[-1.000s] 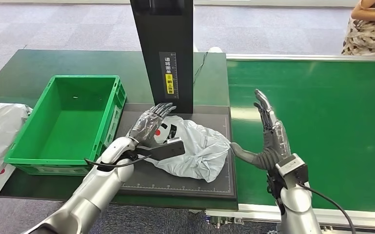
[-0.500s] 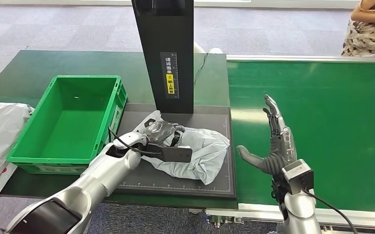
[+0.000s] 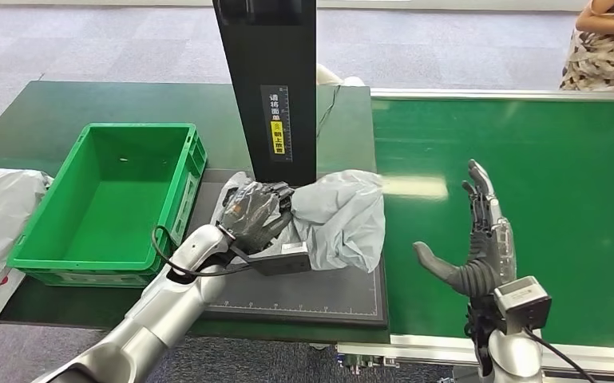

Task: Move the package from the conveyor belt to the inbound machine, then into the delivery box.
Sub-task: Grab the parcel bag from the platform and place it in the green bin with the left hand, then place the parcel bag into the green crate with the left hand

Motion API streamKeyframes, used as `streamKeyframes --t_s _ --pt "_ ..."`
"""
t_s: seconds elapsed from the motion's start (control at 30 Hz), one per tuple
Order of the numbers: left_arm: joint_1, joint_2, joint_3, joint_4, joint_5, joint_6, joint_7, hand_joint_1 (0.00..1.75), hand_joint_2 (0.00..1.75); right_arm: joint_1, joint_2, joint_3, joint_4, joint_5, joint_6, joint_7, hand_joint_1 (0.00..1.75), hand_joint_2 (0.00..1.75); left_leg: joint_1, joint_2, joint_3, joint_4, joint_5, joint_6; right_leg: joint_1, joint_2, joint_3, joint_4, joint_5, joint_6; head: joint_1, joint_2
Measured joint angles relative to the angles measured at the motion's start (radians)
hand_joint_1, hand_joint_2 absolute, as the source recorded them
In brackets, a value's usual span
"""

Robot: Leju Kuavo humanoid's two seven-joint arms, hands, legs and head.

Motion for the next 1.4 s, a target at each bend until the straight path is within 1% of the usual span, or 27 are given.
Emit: streamKeyframes --t_s 0.13,0.23,0.37,0.47,0.6,0.73,0.83,0.9,1.0,1.03,1.13,1.17,1.27,1.37,1.4 --pt "0.124 0.032 0.051 -0.182 -0.07 0.101 0.053 1.75 1.75 0.002 0.0 -0.011 -0.006 -0.004 0.008 0.002 0.0 1.75 0.0 0.0 0.0 0.0 0.0 0.0 0.0 0.0 0.0 0.0 -0.001 -0.001 0.0 0.0" --pt "0.214 0.051 0.116 -0.301 -0.152 0.135 0.126 1.75 1.75 0.0 0.0 -0.012 -0.003 -0.012 0.012 0.001 0.0 1.75 0.0 0.0 0.0 -0.001 0.0 0.0 0.0 0.0 0.0 0.0 -0.002 -0.001 0.0 0.0" --pt "0.296 0.069 0.24 -0.405 -0.254 0.148 0.23 1.75 1.75 -0.004 0.0 -0.006 0.008 -0.014 0.006 0.0 0.0 1.75 0.0 0.0 0.0 -0.001 0.0 0.0 0.0 0.0 0.0 0.001 -0.002 -0.001 0.0 0.0" --pt "0.32 0.082 0.354 -0.442 -0.312 0.142 0.285 1.75 1.75 -0.007 0.001 0.004 0.017 -0.014 0.0 0.0 0.0 1.75 0.001 0.0 0.0 -0.001 0.0 0.0 0.001 0.0 0.0 0.001 -0.002 -0.001 0.0 0.0" --pt "0.309 0.099 0.49 -0.448 -0.373 0.107 0.345 1.75 1.75 -0.009 0.002 0.015 0.024 -0.014 -0.001 0.0 0.0 1.75 0.001 0.0 0.0 -0.001 0.0 -0.001 0.001 0.0 0.0 0.001 -0.001 -0.002 0.0 0.0" --pt "0.249 0.13 0.601 -0.407 -0.423 0.052 0.415 1.75 1.75 -0.012 0.006 0.026 0.028 -0.012 0.001 0.002 0.0 1.75 0.001 0.0 0.0 -0.001 0.001 -0.001 0.001 0.0 -0.001 0.001 -0.001 -0.002 0.0 0.0" --pt "0.187 0.159 0.659 -0.326 -0.456 -0.008 0.461 1.75 1.75 -0.016 0.013 0.032 0.03 -0.007 0.006 0.008 0.0 1.75 0.001 0.0 0.0 -0.001 0.001 -0.001 0.001 0.0 -0.001 0.002 -0.001 -0.002 0.0 0.0" --pt "0.142 0.177 0.683 -0.253 -0.472 -0.065 0.479 1.75 1.75 -0.018 0.017 0.034 0.031 0.0 0.009 0.011 0.0 1.75 0.001 0.0 0.0 -0.001 0.001 -0.002 0.001 0.0 -0.001 0.002 -0.001 -0.002 0.0 0.0" --pt "0.066 0.197 0.696 -0.116 -0.46 -0.183 0.457 1.75 1.75 -0.02 0.024 0.035 0.035 0.01 0.016 0.013 0.0 1.75 0.001 -0.001 0.0 0.0 0.002 -0.002 0.001 -0.001 0.0 0.002 -0.001 -0.002 0.0 0.0" --pt "0.04 0.201 0.697 -0.068 -0.446 -0.219 0.437 1.68 1.75 -0.021 0.025 0.035 0.036 0.013 0.018 0.013 0.0 1.75 0.001 -0.001 0.0 0.0 0.002 -0.002 0.001 -0.001 0.0 0.002 -0.001 -0.002 0.0 0.0" --pt "-0.024 0.206 0.697 0.059 -0.411 -0.281 0.386 0.38 1.75 -0.021 0.028 0.035 0.037 0.02 0.02 0.014 0.0 1.75 0.001 -0.001 0.0 0.0 0.002 -0.001 0.001 -0.001 0.0 0.001 -0.001 -0.002 0.0 0.0" --pt "-0.041 0.206 0.697 0.093 -0.404 -0.284 0.379 0.0 1.75 -0.02 0.028 0.035 0.037 0.021 0.02 0.014 0.0 1.75 0.001 -0.001 0.0 0.0 0.002 -0.001 0.001 -0.001 0.0 0.001 -0.001 -0.002 0.0 0.0" --pt "-0.076 0.206 0.694 0.162 -0.387 -0.246 0.386 0.0 1.75 -0.019 0.031 0.034 0.037 0.023 0.021 0.015 0.0 1.75 0.001 -0.001 0.0 0.0 0.002 -0.001 0.001 -0.001 0.0 0.001 -0.001 -0.002 0.0 0.0" --pt "-0.095 0.205 0.691 0.181 -0.362 -0.154 0.416 0.0 1.75 -0.017 0.035 0.034 0.032 0.029 0.023 0.022 0.0 1.75 0.001 -0.001 0.0 0.0 0.002 -0.002 0.001 -0.001 -0.001 0.001 -0.001 -0.002 0.0 0.0" --pt "-0.099 0.205 0.691 0.181 -0.35 -0.12 0.423 0.0 1.31 -0.017 0.036 0.034 0.029 0.031 0.023 0.024 0.0 1.75 0.001 0.0 0.0 0.0 0.001 -0.002 0.001 -0.001 -0.001 0.001 -0.001 -0.002 0.0 0.0"
